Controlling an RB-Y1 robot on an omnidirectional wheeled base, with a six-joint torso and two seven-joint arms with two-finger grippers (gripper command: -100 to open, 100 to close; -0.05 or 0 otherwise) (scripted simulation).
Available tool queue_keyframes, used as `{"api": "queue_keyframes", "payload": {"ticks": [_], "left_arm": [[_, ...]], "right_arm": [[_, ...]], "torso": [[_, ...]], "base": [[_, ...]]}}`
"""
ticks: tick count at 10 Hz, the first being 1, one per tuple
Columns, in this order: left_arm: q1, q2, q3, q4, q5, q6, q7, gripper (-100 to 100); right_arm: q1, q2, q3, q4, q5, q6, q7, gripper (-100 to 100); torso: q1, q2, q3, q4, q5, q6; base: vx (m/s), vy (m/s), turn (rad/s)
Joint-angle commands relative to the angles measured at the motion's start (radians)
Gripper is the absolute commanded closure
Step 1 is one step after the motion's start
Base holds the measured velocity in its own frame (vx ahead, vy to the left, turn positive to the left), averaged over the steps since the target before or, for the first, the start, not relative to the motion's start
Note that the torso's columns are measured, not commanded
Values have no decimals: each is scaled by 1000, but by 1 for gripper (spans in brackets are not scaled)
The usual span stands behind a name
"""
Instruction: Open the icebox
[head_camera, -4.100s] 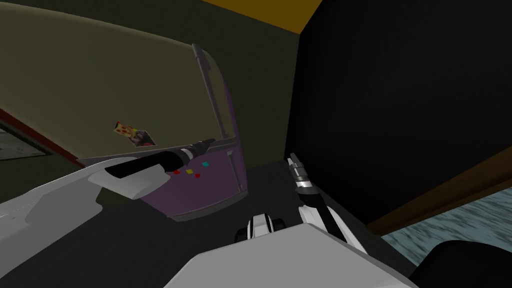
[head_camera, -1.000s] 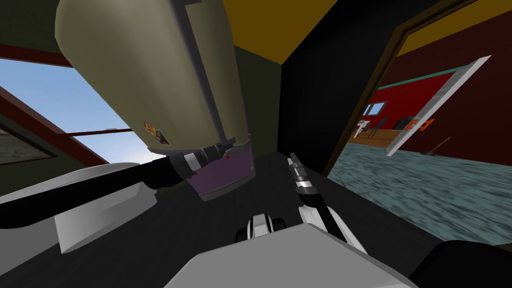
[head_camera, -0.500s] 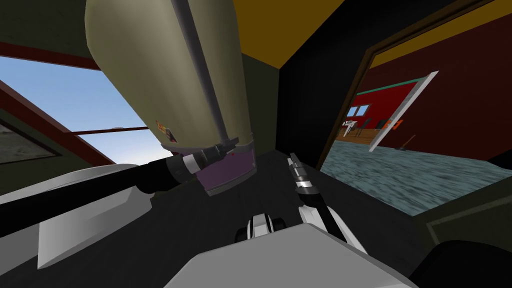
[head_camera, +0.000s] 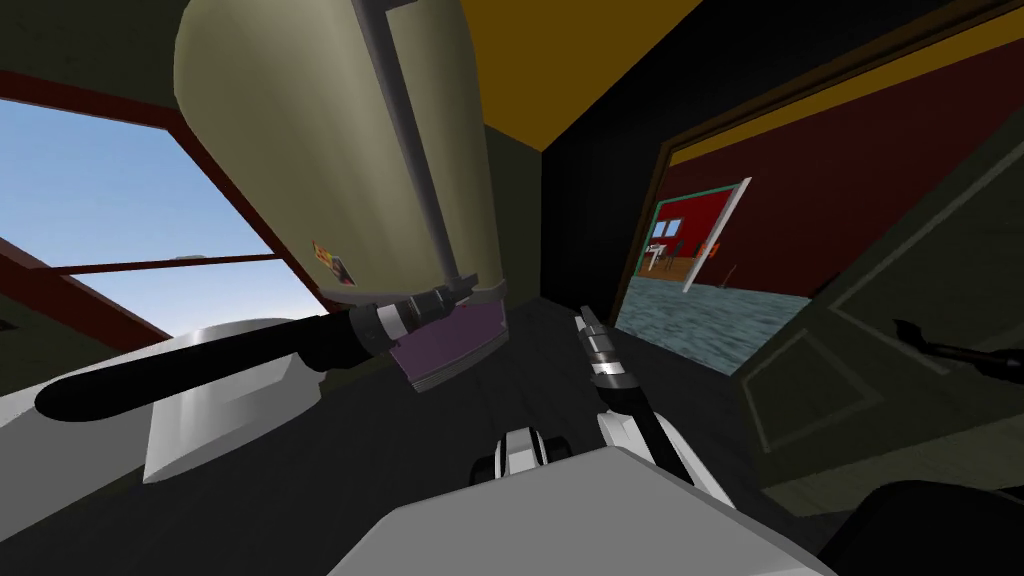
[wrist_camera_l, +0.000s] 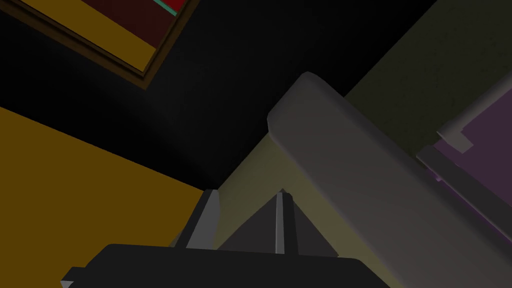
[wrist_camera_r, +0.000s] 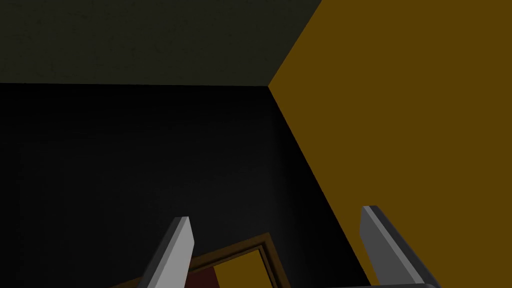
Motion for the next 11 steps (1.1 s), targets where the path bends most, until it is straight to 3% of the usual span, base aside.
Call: {"api": "queue_keyframes", "payload": {"ticks": [1,2,4,5,7,8,9,11], "left_arm": [[-15,10,-30,54,24,-21,-31,100],[-62,23,-90,88,65,-52,-74,100],[-62,23,-90,123,65,-52,-77,100],[-105,37,-147,157,105,-83,-123,100],[-109,37,-150,192,105,-83,-123,100],[-149,50,-202,222,146,-114,-170,100],[-156,50,-210,243,146,-114,-170,100],[-156,50,-210,261,146,-114,-170,100]], "right_arm": [[0,0,0,0,0,0,0,0],[0,0,0,0,0,0,0,0],[0,0,0,0,0,0,0,0],[1,0,0,0,0,0,0,0],[0,0,0,0,0,0,0,0],[1,0,0,0,0,0,0,0],[0,0,0,0,0,0,0,0],[1,0,0,0,0,0,0,0]], "torso": [[0,-3,-2,0,0,-1],[3,-9,-7,-1,1,-5],[10,-5,-4,0,4,-6],[12,-10,-8,1,5,-8],[9,-7,-5,-1,4,-5],[14,-8,-7,1,6,-9],[13,-6,-6,0,5,-4],[14,-9,-7,0,6,-9]], "base": [[-141,166,-111],[-224,203,-375],[-219,163,-165],[-209,98,-366],[-207,143,-156],[-220,125,-316],[-278,163,-282],[-129,82,-14]]}}
